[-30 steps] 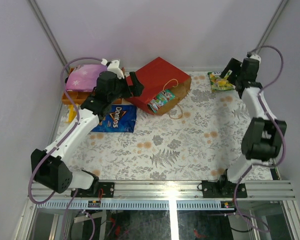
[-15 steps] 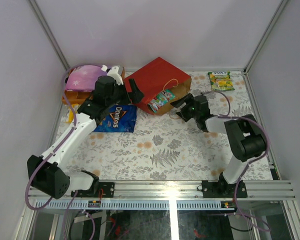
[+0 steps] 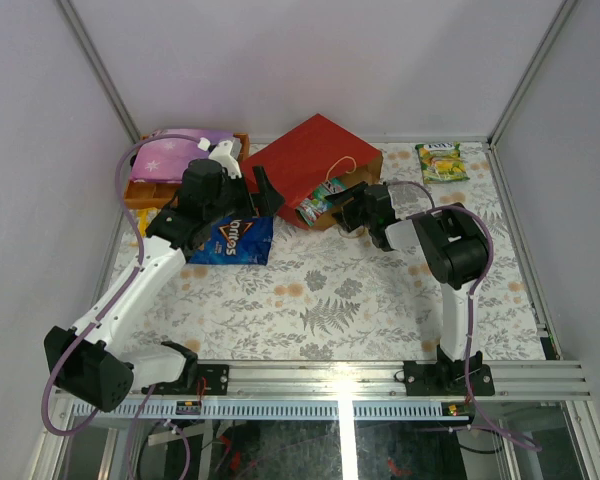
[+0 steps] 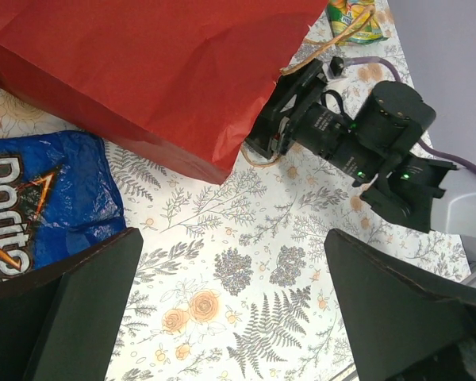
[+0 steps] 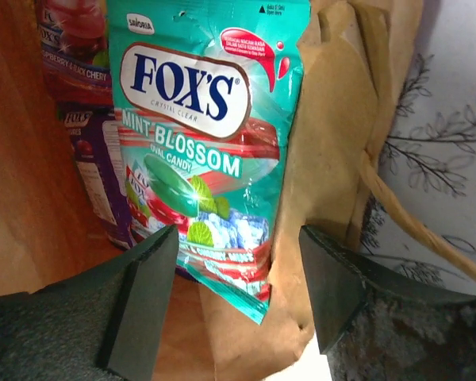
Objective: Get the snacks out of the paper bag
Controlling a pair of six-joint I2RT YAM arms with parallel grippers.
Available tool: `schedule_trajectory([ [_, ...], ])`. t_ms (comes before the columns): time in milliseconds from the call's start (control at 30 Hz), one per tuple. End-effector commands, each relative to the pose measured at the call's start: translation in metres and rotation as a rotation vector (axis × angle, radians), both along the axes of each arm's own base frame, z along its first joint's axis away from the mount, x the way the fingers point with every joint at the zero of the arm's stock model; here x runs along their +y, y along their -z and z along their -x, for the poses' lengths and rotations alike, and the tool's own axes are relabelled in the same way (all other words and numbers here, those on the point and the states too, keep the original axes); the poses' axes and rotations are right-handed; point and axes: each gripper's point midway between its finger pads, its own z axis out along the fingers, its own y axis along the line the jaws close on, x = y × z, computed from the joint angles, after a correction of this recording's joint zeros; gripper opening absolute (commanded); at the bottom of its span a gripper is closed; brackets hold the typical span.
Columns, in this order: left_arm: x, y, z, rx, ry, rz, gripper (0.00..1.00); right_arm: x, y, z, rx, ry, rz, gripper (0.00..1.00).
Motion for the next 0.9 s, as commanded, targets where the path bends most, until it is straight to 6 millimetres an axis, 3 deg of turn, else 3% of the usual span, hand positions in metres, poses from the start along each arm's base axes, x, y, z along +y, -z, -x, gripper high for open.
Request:
schedule_trajectory([
  [0,0.003,-0.004,0.007,-0.017,0.015,-0.006,1.0,0.016,0.005,-0.012,-0.007,0.023,-0.017,0.67],
  [200,0.002,-0.003,0.009,-0.018,0.027,0.0,1.0,0.031,0.018,-0.019,0.013,0.022,-0.011,0.51],
  [400,0.003,-0.005,0.01,-0.026,0.025,0.0,1.0,0.032,0.001,-0.019,-0.051,0.022,0.024,0.27],
  [600,0.003,-0.006,0.011,-0.028,0.026,0.002,1.0,0.011,-0.041,-0.006,-0.138,0.048,0.109,0.02],
  [767,0.006,-0.009,0.013,-0.035,0.021,-0.007,1.0,-0.014,-0.073,0.019,-0.19,0.022,0.206,0.0],
  [867,0.009,-0.01,0.015,-0.038,0.016,-0.019,1.0,-0.044,-0.074,0.042,-0.17,-0.036,0.25,0.0],
])
